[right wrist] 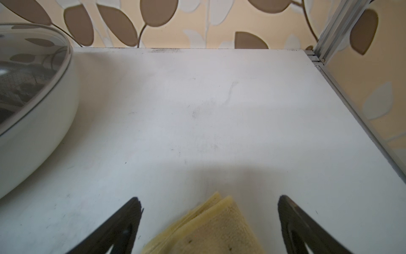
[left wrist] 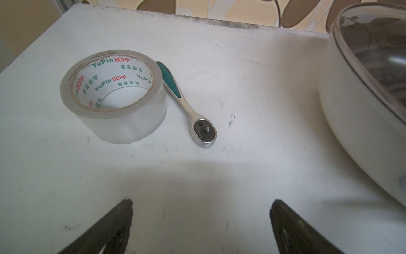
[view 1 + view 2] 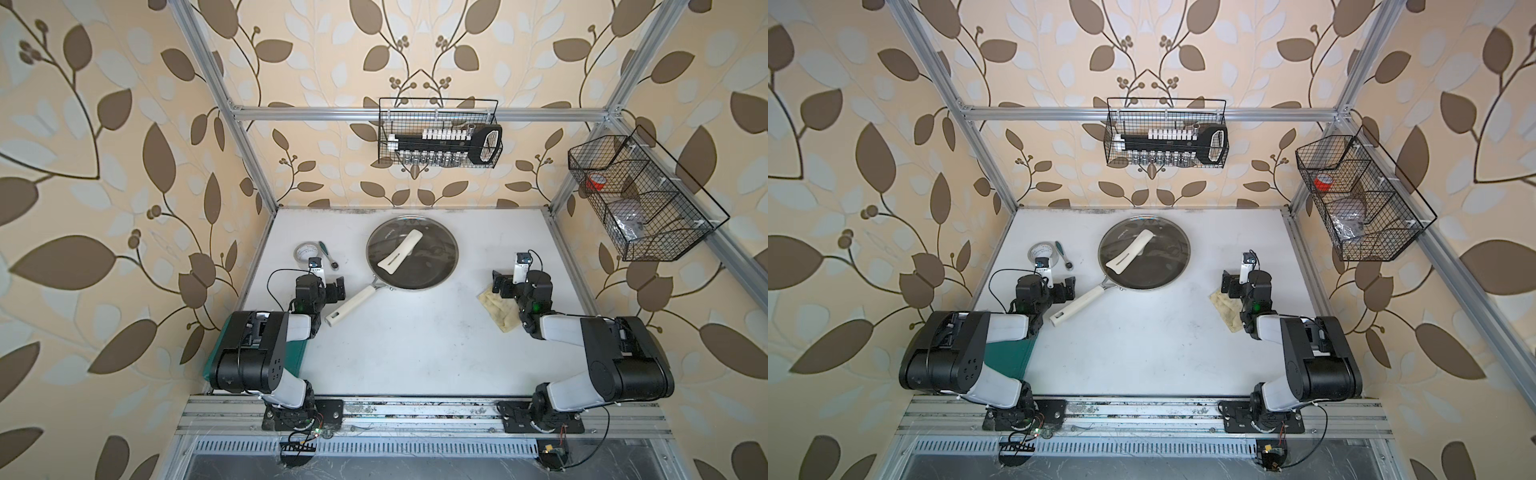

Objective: Wipe the pot lid with a cloth
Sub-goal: Reset both arms

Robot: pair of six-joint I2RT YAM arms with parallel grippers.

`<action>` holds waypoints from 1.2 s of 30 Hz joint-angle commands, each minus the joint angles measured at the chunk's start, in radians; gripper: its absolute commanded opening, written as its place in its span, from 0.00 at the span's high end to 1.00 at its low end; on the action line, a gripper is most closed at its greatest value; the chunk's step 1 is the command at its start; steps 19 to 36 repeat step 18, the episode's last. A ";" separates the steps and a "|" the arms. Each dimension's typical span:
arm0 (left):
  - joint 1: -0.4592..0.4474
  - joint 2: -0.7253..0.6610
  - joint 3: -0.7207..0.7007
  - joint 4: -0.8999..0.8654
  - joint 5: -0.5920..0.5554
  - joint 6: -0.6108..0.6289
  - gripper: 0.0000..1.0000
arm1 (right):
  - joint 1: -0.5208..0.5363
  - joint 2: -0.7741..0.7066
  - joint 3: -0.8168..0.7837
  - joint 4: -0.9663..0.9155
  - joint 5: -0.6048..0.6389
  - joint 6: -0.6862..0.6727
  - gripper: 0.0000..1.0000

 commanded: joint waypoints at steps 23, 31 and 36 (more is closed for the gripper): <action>-0.005 -0.018 0.006 0.017 -0.012 0.020 0.01 | -0.003 0.006 -0.006 0.028 -0.014 -0.007 0.04; -0.005 -0.018 0.006 0.017 -0.012 0.020 0.01 | -0.003 0.006 -0.006 0.028 -0.014 -0.007 0.04; -0.005 -0.018 0.006 0.017 -0.012 0.020 0.01 | -0.003 0.006 -0.006 0.028 -0.014 -0.007 0.04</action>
